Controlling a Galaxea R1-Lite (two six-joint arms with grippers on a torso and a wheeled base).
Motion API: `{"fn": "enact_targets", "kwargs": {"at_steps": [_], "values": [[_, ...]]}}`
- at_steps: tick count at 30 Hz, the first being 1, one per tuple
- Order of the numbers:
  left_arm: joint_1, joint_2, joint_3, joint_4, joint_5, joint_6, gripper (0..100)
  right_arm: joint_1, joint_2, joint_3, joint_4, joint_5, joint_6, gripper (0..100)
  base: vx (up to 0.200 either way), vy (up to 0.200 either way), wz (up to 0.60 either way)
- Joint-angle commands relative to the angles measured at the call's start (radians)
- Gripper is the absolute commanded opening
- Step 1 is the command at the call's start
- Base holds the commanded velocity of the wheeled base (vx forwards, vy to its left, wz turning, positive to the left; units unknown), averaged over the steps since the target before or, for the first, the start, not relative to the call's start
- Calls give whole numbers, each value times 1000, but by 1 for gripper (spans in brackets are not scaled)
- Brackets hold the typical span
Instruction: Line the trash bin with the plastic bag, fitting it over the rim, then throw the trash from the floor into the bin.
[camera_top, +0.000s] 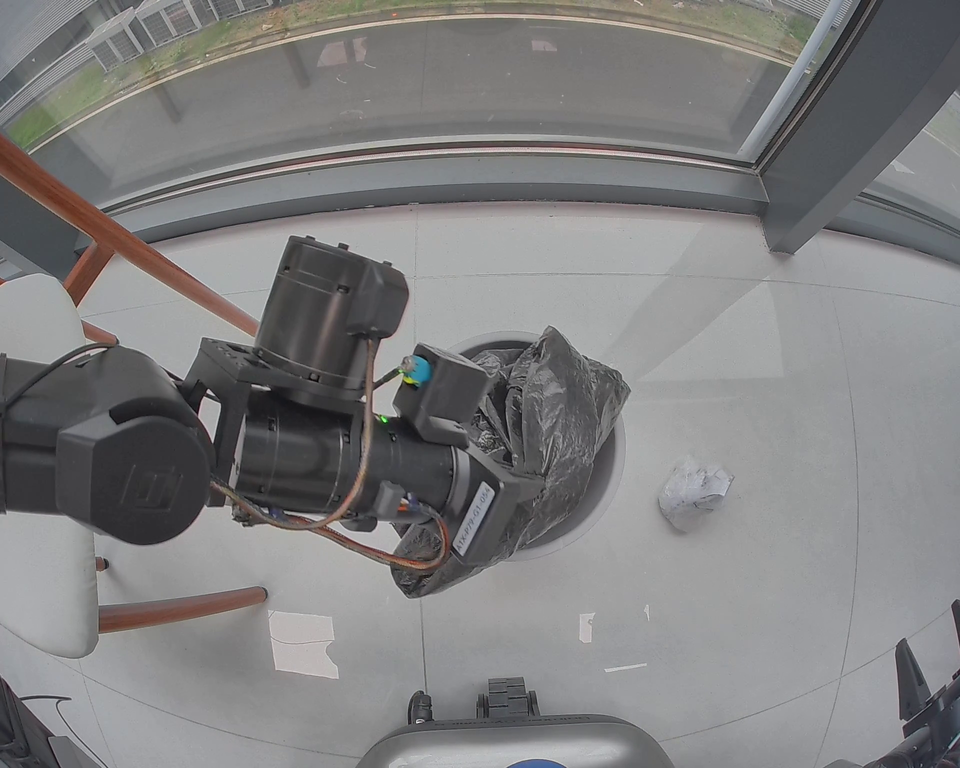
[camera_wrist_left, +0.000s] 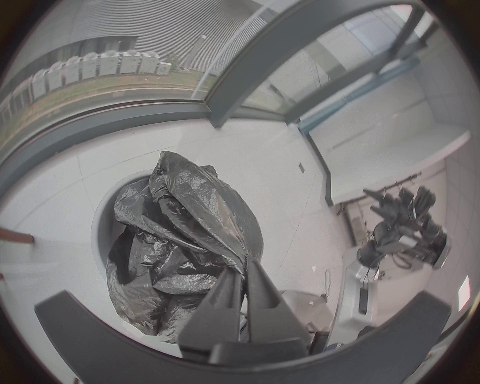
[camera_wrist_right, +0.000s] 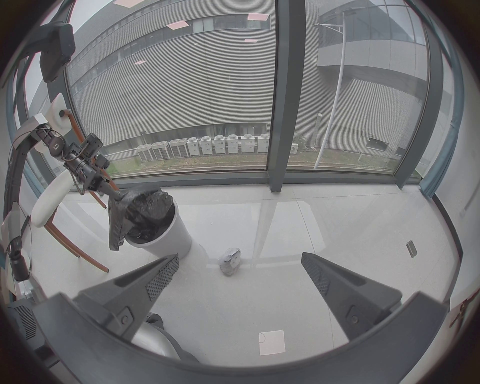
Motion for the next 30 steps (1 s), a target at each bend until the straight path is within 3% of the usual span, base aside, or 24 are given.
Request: {"fn": "enact_targets", "kwargs": {"at_steps": [1, 3, 6, 9, 11, 13, 18, 22, 30], "values": [[-77, -6, -28, 59, 122, 104, 0, 9, 130, -163, -58, 6, 11, 100, 0, 0, 0], [-94, -3, -31, 59, 171, 146, 0, 35, 278, -219, -56, 20, 34, 100, 0, 0, 0], [-108, 0, -24, 61, 270, 244, 0, 147, 548, -393, -48, 74, 268, 100, 0, 0, 0], [-137, -6, -11, 64, 359, 319, 0, 236, 782, -532, -48, 88, 370, 100, 0, 0, 0], [-145, -7, -8, 65, 386, 340, 0, 264, 844, -582, -42, 92, 379, 100, 0, 0, 0], [-165, -10, 4, 62, 459, 419, 0, 328, 1025, -736, -28, 117, 396, 100, 0, 0, 0], [-188, -41, 65, 56, 553, 557, 0, 410, 1216, -861, -27, 143, 398, 100, 0, 0, 0], [-243, -38, 98, 48, 605, 555, 0, 451, 1332, -946, -19, 141, 398, 100, 0, 0, 0], [-295, -33, 119, 34, 616, 555, 0, 497, 1502, -1114, 85, 166, 396, 100, 0, 0, 0]]}}
